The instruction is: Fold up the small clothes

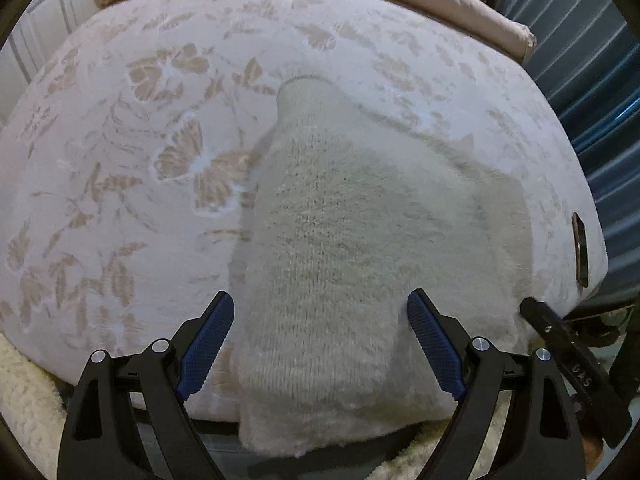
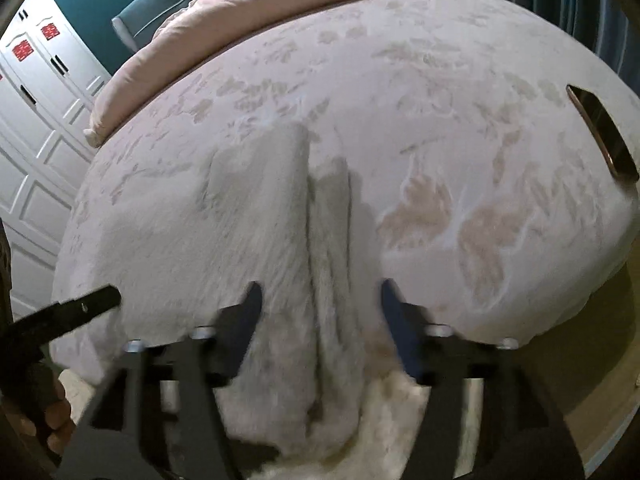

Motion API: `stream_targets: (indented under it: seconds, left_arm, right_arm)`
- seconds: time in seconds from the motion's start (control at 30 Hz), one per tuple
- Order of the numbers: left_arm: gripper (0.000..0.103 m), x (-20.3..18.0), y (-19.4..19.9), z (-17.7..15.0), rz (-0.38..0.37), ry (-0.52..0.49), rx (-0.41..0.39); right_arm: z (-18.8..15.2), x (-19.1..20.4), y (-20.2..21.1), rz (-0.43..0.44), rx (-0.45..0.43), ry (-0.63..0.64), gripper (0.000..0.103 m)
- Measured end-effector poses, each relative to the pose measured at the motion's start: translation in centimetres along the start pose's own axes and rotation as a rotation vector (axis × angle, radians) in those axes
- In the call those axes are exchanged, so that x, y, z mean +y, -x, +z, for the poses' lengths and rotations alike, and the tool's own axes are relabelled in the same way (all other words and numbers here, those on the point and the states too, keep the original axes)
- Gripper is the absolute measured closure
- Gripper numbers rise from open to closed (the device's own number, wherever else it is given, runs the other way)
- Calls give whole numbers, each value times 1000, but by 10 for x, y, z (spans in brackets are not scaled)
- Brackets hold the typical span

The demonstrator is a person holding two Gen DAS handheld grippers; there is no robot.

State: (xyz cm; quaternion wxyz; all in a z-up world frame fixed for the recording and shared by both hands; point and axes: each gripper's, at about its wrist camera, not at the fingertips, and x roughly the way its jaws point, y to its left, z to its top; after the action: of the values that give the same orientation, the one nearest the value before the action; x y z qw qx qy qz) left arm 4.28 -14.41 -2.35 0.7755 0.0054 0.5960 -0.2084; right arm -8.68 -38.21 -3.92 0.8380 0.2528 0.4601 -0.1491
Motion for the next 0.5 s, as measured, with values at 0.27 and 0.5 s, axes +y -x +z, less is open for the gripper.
stream_targets:
  seconds: [0.27,0.5]
  left_arm:
    - [8,3,-28,11,3,16,23]
    - [5,2,-48,14,-34,22,32]
  right_arm:
    - [8,-7,-43,106,85,-92,29]
    - [6,-16,-54,171,99,-152,17]
